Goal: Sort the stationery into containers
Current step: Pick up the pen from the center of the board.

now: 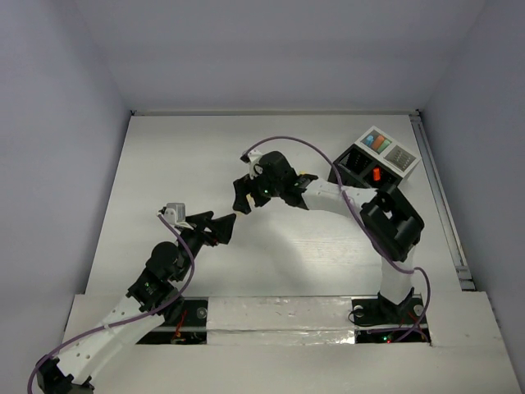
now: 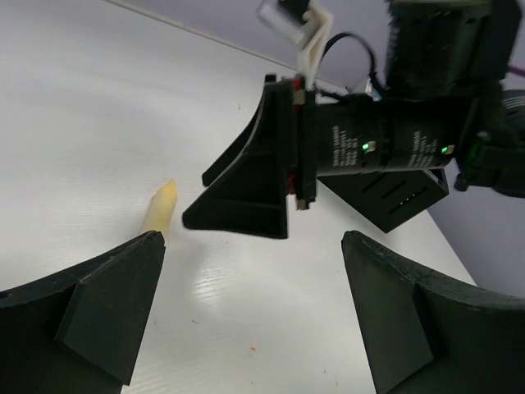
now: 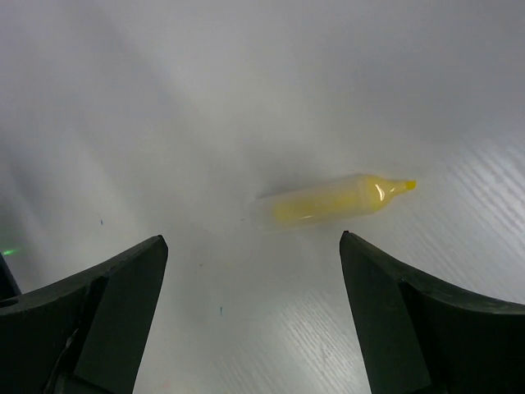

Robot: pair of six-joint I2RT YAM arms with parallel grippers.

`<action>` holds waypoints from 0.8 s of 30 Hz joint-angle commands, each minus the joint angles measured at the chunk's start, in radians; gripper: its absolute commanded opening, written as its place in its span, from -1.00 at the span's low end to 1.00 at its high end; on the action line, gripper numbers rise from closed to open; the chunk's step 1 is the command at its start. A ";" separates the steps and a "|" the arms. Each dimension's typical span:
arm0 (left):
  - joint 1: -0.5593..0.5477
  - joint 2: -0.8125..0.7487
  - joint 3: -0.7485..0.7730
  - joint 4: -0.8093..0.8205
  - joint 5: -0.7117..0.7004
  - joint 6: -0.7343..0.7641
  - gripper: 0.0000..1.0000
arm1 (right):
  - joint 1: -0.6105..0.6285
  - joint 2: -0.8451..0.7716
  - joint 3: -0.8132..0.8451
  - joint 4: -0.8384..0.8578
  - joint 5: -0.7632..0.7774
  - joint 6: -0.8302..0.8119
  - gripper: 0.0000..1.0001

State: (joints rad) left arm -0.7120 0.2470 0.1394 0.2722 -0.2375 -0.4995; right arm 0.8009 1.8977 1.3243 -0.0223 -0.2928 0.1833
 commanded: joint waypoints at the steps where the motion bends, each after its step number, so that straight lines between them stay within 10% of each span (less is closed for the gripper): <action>1: -0.004 0.000 -0.008 0.047 -0.005 -0.005 0.74 | 0.015 0.067 -0.020 0.058 -0.008 0.168 0.85; 24: -0.004 -0.020 -0.006 0.024 -0.045 -0.002 0.73 | 0.101 0.336 0.242 -0.171 0.369 0.119 0.47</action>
State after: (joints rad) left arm -0.7120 0.2523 0.1394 0.2710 -0.2630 -0.5007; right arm 0.8806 2.1826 1.5383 -0.0597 -0.0422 0.3264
